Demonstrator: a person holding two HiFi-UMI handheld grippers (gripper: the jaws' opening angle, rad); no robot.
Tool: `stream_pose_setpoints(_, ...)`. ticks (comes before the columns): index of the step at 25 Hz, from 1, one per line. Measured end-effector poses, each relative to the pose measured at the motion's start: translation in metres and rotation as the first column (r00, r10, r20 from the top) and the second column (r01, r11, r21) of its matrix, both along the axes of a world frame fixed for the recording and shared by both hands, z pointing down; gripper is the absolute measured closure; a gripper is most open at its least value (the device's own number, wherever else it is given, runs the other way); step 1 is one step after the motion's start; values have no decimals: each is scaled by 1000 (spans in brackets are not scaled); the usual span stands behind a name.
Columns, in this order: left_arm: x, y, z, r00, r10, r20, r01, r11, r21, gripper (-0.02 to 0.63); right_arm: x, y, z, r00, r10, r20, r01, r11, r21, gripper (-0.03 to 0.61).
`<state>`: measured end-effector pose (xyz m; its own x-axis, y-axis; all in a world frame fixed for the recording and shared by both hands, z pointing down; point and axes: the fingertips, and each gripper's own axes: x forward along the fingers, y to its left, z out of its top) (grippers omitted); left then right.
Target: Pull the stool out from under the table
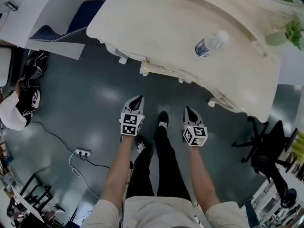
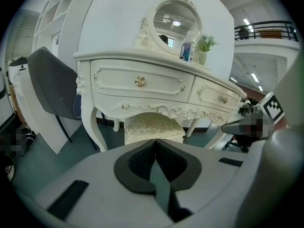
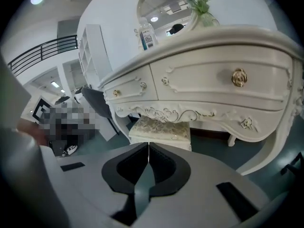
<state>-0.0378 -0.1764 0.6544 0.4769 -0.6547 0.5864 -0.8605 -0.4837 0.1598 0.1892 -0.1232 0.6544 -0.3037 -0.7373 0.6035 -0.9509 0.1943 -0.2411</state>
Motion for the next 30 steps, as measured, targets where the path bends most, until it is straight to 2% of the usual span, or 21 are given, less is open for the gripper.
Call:
stream_pose_setpoints(7, -15, -34, 97, 999, -39, 26, 39, 999, -14, 597, 45, -17, 83, 998, 58, -24, -59, 998, -18, 532)
stream_pose_setpoints(11, -14, -54, 144, 999, -30, 31, 30, 999, 11, 595, 60, -32, 131, 998, 33, -51, -35, 999, -26, 532)
stream_pose_setpoints(15, -6, -73, 185, 999, 12, 44, -13, 1000, 20, 588, 74, -55, 167, 996, 42, -76, -43, 999, -1, 531)
stream_pose_setpoints(22, -16, -99, 250, 999, 9, 54, -10, 1000, 19, 487, 80, -89, 223, 996, 47, -77, -46, 999, 13, 525)
stream_pose_setpoints(24, -18, -106, 264, 998, 18, 52, -18, 1000, 14, 447, 82, -96, 238, 995, 50, -81, -49, 999, 5, 455)
stream_pose_setpoints(27, -19, -124, 278, 998, 28, 48, -29, 1000, 13, 358, 86, -110, 257, 994, 55, -92, -56, 998, -8, 389)
stream_pose_setpoints(30, -15, -137, 286, 997, 63, 44, -64, 998, 18, 273, 89, -119, 280, 993, 6, -116, -15, 997, -74, 317)
